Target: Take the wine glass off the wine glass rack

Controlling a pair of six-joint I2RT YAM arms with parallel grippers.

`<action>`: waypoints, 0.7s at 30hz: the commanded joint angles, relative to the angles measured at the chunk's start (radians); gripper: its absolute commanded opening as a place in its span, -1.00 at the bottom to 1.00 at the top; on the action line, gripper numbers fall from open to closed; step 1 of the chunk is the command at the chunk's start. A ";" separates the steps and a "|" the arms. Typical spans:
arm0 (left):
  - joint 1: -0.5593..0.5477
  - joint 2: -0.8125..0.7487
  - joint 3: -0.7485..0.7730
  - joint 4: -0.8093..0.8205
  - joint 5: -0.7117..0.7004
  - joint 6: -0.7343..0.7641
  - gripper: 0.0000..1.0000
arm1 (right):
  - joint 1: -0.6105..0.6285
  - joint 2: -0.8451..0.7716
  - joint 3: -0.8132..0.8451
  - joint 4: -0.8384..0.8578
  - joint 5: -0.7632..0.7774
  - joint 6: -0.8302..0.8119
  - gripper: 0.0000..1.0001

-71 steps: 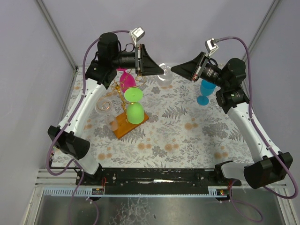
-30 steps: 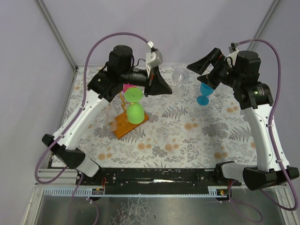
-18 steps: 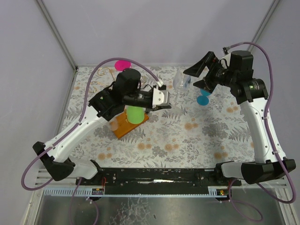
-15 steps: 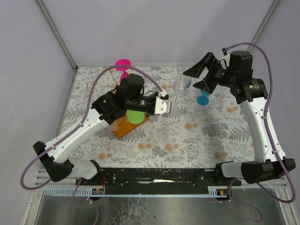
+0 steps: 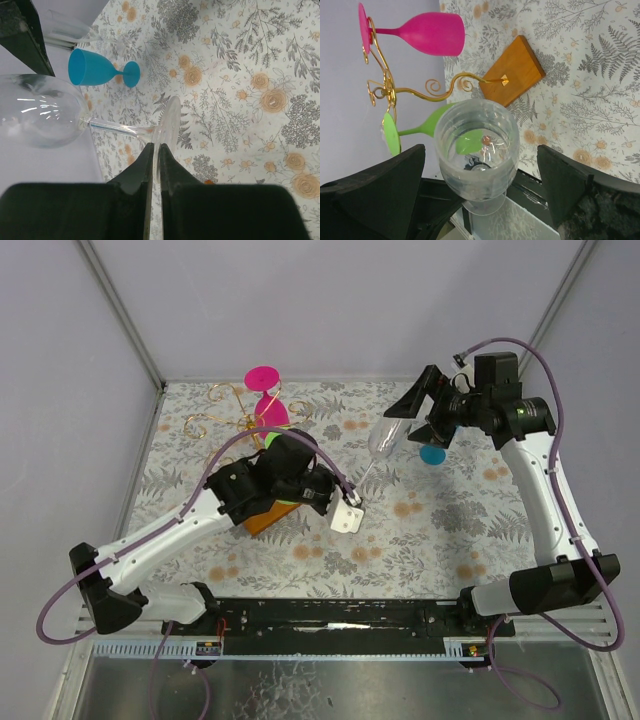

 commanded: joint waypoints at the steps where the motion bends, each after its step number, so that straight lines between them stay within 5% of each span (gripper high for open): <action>1: -0.021 -0.033 -0.011 0.085 -0.039 0.114 -1.00 | -0.006 -0.006 0.021 -0.025 -0.050 -0.062 0.95; 11: -0.062 -0.044 -0.068 0.125 -0.088 0.201 -1.00 | -0.006 0.004 -0.017 -0.027 -0.107 -0.087 0.66; 18: -0.076 -0.041 -0.071 0.141 -0.124 0.200 -1.00 | -0.005 0.000 -0.029 -0.029 -0.108 -0.092 -0.20; 20: -0.083 -0.040 -0.075 0.161 -0.149 0.196 -1.00 | -0.006 -0.004 -0.018 -0.042 -0.076 -0.096 -0.31; 21: -0.085 -0.040 -0.076 0.179 -0.168 0.178 -0.83 | -0.006 -0.005 -0.006 -0.056 -0.050 -0.104 -0.34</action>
